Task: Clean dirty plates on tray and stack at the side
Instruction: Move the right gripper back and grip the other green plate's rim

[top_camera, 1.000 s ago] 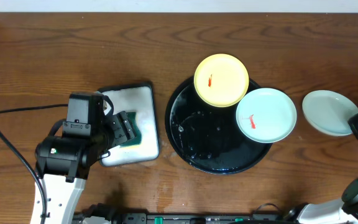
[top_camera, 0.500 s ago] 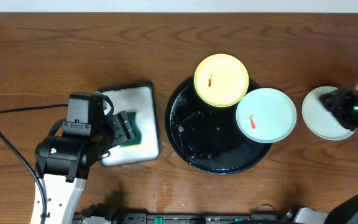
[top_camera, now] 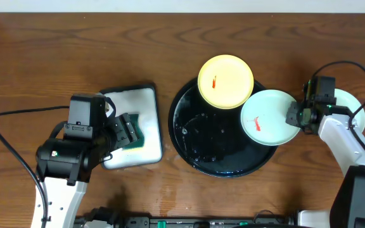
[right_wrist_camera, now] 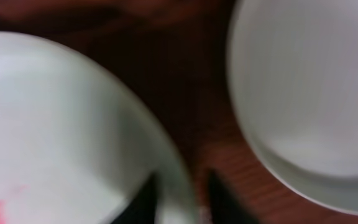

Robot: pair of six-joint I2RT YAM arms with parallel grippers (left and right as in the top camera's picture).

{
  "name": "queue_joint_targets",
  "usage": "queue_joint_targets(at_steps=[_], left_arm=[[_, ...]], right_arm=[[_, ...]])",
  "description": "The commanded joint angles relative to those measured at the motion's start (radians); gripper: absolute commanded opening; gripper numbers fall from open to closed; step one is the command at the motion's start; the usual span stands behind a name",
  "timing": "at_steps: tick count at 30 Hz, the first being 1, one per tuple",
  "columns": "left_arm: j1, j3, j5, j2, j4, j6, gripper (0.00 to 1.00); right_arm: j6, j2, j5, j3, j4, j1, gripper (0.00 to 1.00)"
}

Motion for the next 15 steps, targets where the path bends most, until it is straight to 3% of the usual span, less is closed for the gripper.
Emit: queue_joint_targets(at_steps=[1, 8, 15], left_arm=[[0.005, 0.018, 0.002, 0.003, -0.003, 0.006, 0.82], [0.005, 0.018, 0.002, 0.003, -0.003, 0.006, 0.82], [0.005, 0.018, 0.002, 0.003, -0.003, 0.006, 0.82]], right_arm=[[0.026, 0.006, 0.055, -0.008, 0.003, 0.004, 0.01], [0.022, -0.135, 0.016, -0.005, -0.116, 0.004, 0.01], [0.023, -0.258, -0.283, -0.006, -0.238, 0.041, 0.01]])
